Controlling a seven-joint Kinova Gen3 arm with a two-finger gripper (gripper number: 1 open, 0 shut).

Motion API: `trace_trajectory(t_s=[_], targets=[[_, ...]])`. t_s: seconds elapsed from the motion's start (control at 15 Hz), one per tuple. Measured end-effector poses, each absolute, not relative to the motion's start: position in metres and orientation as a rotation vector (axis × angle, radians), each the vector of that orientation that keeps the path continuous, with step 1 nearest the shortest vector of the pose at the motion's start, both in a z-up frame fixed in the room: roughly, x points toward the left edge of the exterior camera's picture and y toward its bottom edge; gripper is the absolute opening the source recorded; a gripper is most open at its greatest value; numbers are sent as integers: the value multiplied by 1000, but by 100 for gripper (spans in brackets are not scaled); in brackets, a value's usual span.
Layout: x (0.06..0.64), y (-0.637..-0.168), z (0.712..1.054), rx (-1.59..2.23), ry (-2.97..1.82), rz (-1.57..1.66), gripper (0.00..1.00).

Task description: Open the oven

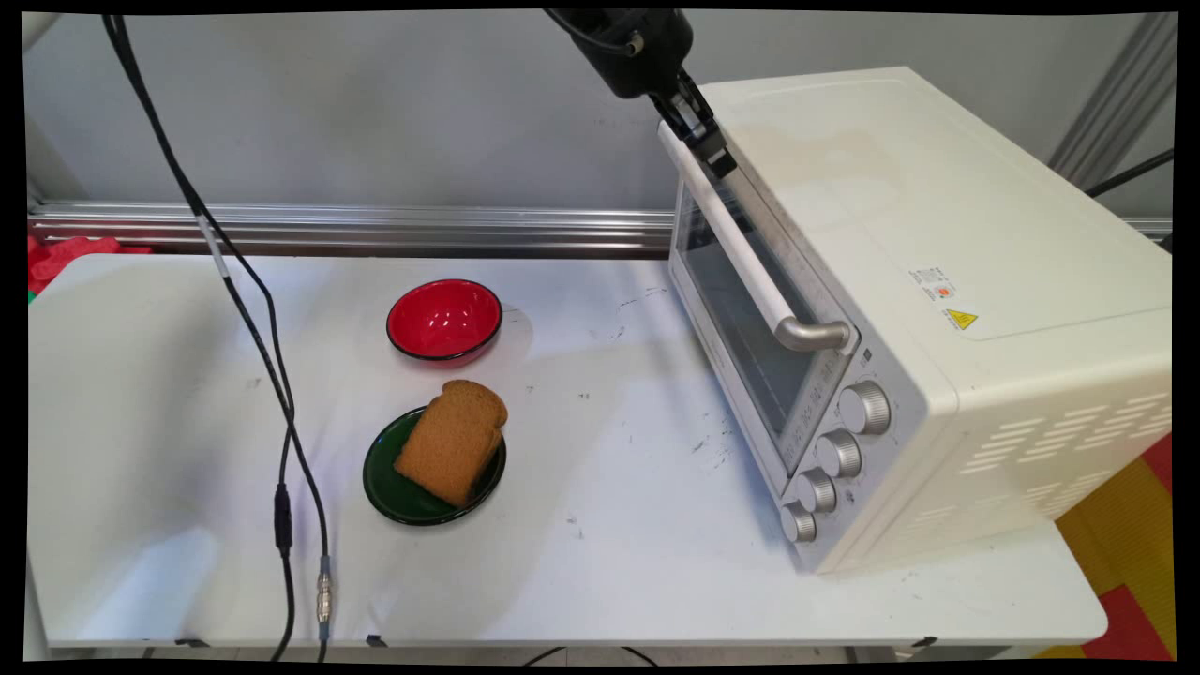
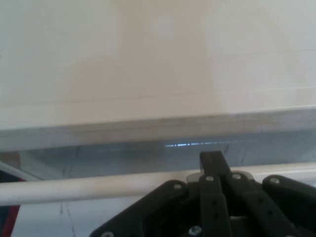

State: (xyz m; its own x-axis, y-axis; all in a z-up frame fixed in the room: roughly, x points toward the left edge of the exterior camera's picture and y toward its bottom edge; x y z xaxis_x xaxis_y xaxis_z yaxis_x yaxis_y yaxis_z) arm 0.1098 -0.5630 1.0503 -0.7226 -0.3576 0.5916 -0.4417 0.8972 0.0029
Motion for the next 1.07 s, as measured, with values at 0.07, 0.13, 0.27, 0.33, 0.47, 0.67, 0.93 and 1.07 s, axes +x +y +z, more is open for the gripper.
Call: trace_trajectory(t_s=[0.07, 0.13, 0.27, 0.33, 0.47, 0.67, 0.93, 1.07], targets=[[109, -564, 1048, 575, -2452, 178, 0], [108, -564, 1046, 576, -2452, 174, 0], [107, -565, 1042, 580, -2452, 167, 0], [106, -565, 1038, 582, -2452, 163, 0], [105, -565, 1031, 585, -2451, 157, 0], [102, -566, 1022, 587, -2444, 150, 0], [97, -567, 1012, 592, -2431, 149, 0], [97, -568, 1008, 593, -2428, 151, 0]])
